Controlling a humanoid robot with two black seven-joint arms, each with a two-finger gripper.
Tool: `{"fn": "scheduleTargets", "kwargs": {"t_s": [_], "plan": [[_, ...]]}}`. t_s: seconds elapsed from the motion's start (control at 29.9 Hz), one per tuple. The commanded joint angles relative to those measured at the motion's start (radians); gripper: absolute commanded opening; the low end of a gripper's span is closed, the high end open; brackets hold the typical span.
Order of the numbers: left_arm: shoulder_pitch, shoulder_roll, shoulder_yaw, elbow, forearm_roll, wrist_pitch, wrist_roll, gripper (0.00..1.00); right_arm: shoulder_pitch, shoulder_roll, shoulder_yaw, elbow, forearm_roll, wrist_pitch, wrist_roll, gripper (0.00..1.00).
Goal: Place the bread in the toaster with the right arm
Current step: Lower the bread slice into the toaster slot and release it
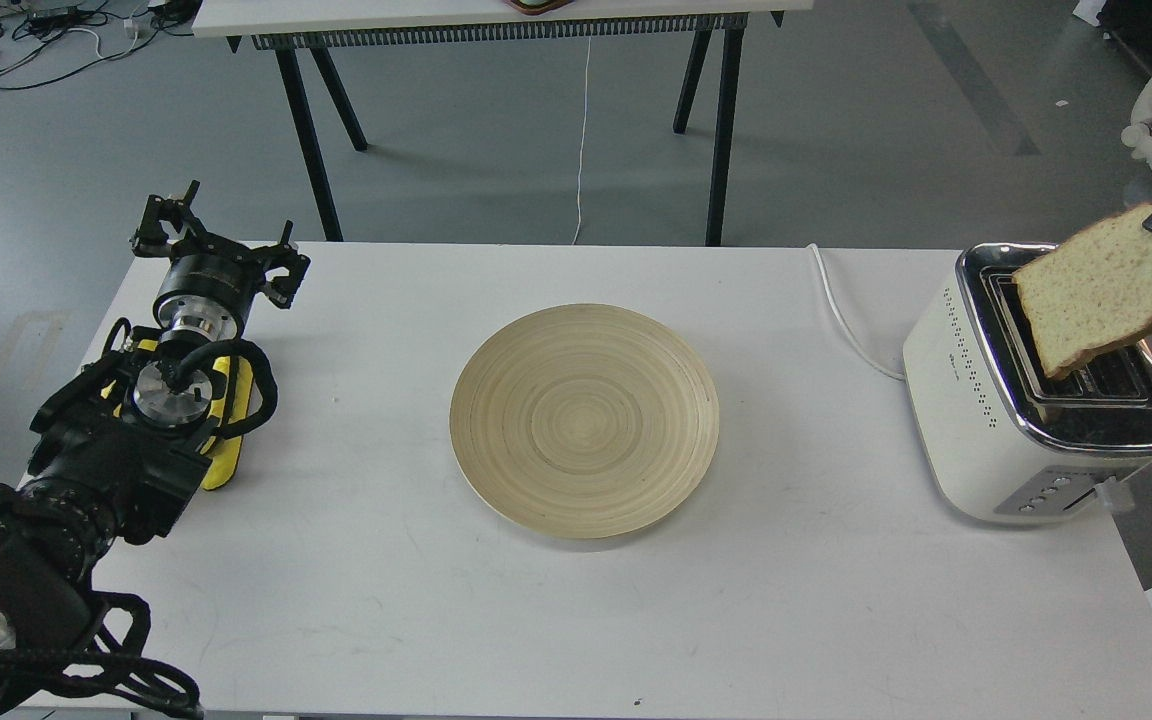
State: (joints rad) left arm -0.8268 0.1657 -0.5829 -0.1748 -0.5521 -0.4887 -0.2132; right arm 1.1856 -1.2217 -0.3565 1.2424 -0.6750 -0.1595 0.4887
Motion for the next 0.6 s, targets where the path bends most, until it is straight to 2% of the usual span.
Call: {"fn": "scheduleTargets", "kwargs": {"t_s": [0.0,0.27,0.4,0.5,0.54,0.57], "plan": [[0.0,0.0,0.0,0.0,0.0,0.0,0.0,1.0,-0.001,-0.001,-0.007,0.008,0.0,0.0,0.0,0.0],[0.0,0.0,0.0,0.0,0.0,0.0,0.0,1.0,-0.032,0.007,-0.007,0.014,0.0,-0.008,0.0,0.01],[0.0,0.0,0.0,0.0,0.0,0.0,0.0,1.0,-0.058,0.03,-0.009,0.011,0.0,-0.034,0.0,0.11],[0.0,0.0,0.0,0.0,0.0,0.0,0.0,1.0,-0.063,0.047,-0.009,0.011,0.0,-0.048,0.0,0.33],[0.0,0.0,0.0,0.0,0.0,0.0,0.0,1.0,-0.061,0.051,-0.009,0.011,0.0,-0.049,0.0,0.47],[0.0,0.0,0.0,0.0,0.0,0.0,0.0,1.0,-0.061,0.056,-0.006,0.011,0.0,-0.049,0.0,0.57]]}}
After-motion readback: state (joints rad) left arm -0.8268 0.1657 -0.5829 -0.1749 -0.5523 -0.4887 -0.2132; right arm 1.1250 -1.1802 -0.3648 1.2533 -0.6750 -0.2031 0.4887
